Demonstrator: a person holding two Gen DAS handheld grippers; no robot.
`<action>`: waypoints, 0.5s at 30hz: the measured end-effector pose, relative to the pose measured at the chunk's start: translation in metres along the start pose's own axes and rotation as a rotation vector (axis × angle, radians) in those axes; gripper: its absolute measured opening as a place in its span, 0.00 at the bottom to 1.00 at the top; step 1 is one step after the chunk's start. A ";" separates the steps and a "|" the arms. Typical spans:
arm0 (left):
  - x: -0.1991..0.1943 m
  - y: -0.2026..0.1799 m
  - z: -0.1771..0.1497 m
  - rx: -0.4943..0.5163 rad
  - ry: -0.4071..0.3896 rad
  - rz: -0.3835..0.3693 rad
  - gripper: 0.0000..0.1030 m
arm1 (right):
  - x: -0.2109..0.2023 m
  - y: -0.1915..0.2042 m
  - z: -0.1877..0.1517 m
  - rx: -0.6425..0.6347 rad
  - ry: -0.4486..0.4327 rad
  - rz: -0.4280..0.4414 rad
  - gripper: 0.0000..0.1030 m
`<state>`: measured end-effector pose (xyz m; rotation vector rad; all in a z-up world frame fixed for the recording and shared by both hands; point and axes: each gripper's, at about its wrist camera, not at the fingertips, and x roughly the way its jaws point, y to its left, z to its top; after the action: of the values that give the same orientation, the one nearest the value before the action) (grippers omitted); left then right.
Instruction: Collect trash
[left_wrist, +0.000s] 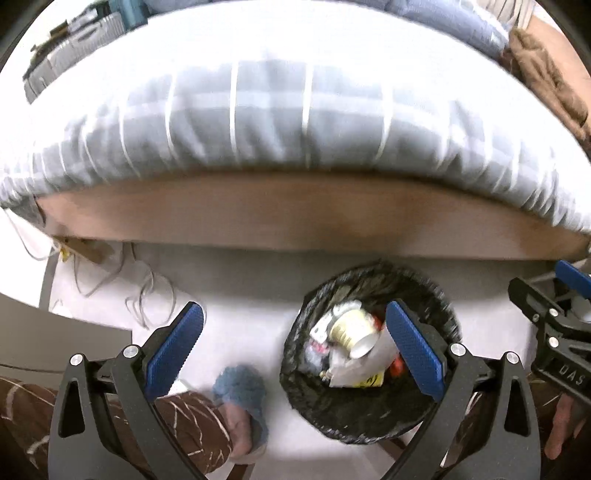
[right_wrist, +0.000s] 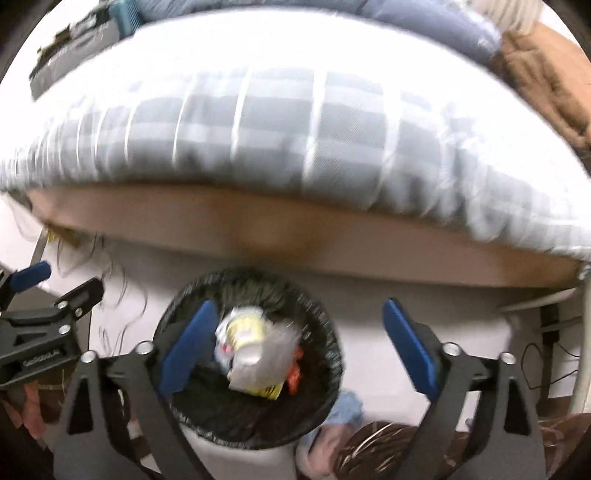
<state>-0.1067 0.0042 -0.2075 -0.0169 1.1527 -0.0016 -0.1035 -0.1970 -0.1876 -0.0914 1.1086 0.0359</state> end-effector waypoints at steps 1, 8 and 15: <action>-0.009 -0.001 0.004 -0.001 -0.021 -0.008 0.94 | -0.013 -0.006 0.006 0.009 -0.038 -0.009 0.93; -0.089 -0.008 0.031 -0.002 -0.218 -0.033 0.94 | -0.086 -0.028 0.031 0.031 -0.223 -0.061 0.93; -0.136 -0.017 0.033 0.027 -0.313 -0.036 0.94 | -0.136 -0.039 0.026 0.068 -0.329 -0.050 0.93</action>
<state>-0.1318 -0.0106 -0.0697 -0.0131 0.8387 -0.0456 -0.1379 -0.2309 -0.0525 -0.0496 0.7773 -0.0312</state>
